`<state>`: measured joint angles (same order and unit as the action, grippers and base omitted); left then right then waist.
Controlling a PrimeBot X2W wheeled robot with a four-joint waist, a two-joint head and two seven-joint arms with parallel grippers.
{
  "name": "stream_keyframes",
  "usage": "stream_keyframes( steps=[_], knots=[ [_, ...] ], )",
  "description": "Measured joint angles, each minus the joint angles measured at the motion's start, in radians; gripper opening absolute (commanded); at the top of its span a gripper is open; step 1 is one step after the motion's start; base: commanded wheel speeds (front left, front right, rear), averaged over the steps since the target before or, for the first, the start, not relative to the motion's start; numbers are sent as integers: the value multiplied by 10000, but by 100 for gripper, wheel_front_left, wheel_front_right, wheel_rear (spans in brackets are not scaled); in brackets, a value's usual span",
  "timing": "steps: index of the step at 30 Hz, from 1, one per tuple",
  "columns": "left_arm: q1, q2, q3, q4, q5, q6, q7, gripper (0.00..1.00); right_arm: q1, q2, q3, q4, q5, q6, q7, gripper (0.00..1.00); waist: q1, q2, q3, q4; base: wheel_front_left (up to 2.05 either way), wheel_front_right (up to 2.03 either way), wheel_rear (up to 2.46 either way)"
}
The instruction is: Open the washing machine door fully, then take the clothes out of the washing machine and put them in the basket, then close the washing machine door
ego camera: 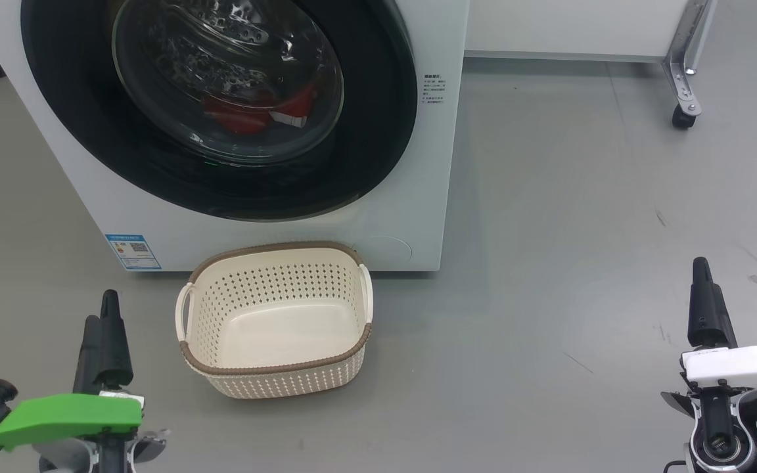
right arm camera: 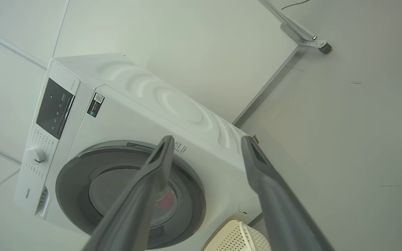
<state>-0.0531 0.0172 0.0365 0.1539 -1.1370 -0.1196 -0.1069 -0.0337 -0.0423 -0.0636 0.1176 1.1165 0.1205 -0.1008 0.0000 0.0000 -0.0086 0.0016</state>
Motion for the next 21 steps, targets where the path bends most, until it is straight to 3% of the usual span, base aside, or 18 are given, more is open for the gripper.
stream_keyframes(
  steps=[15, 21],
  knots=[
    [1, 40, -767, -291, 4056, 280, -499, 100, -4, -449, 602, -127, -2826, -441, -518, 100, 0, 0, 59, -76, 0, 0, 0],
    [3, 71, -1106, -230, 5187, 639, -683, 100, -4, -458, 869, -75, -3716, -619, -723, 100, 0, 0, 82, -89, 0, 0, 0]
  ],
)
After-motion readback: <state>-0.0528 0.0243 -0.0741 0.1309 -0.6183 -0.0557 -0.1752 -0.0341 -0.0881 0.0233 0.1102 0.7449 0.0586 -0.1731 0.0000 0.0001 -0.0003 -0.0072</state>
